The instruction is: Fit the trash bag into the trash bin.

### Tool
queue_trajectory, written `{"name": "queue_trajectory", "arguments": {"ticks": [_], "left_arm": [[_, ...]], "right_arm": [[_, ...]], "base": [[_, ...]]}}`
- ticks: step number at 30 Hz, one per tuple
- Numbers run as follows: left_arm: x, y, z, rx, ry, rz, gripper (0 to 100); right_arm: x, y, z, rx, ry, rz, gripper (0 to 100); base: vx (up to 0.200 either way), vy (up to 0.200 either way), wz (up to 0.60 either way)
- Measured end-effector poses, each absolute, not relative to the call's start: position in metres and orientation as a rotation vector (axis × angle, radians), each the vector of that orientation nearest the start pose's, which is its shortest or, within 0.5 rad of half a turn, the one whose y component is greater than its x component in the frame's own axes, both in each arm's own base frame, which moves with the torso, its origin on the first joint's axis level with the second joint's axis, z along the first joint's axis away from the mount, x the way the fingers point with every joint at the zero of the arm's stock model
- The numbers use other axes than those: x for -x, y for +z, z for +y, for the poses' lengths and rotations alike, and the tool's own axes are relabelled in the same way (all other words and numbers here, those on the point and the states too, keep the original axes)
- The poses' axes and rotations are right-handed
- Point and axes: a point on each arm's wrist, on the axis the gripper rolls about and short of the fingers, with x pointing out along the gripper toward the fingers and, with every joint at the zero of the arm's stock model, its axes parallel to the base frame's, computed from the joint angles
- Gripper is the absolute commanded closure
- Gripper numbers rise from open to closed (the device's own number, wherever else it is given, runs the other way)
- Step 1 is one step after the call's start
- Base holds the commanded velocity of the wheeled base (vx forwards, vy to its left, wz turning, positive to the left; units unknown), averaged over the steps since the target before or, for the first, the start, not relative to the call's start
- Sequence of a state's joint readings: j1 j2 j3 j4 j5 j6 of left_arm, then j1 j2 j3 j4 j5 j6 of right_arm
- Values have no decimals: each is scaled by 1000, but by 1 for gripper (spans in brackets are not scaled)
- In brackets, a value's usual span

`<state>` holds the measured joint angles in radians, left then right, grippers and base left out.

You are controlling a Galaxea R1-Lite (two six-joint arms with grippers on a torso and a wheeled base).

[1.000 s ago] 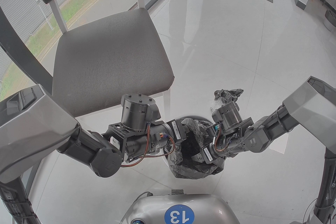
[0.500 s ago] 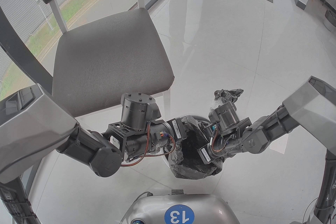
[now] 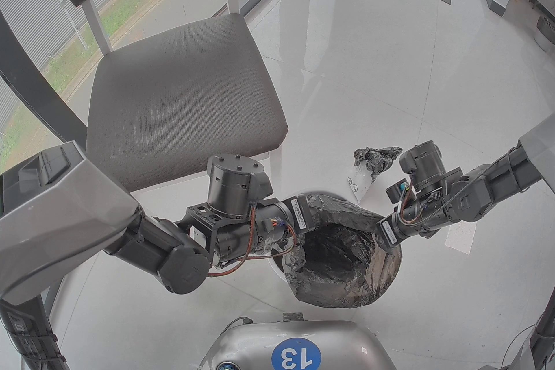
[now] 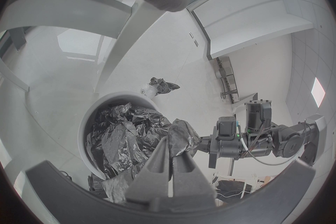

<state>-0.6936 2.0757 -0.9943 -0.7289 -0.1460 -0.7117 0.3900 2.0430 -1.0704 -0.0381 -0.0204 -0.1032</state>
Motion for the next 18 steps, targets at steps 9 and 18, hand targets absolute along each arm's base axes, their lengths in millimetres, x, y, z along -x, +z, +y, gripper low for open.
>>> {"name": "queue_trajectory", "arguments": {"ticks": [9,18], "left_arm": [[-302,101,-252,562,-652,639,100],[-308,99,-246,564,-610,627,100]], "right_arm": [[-351,85,107,270,321,875,100],[-368,84,95,257,284,852,100]], "base": [[0,0,0],[0,0,0]]}}
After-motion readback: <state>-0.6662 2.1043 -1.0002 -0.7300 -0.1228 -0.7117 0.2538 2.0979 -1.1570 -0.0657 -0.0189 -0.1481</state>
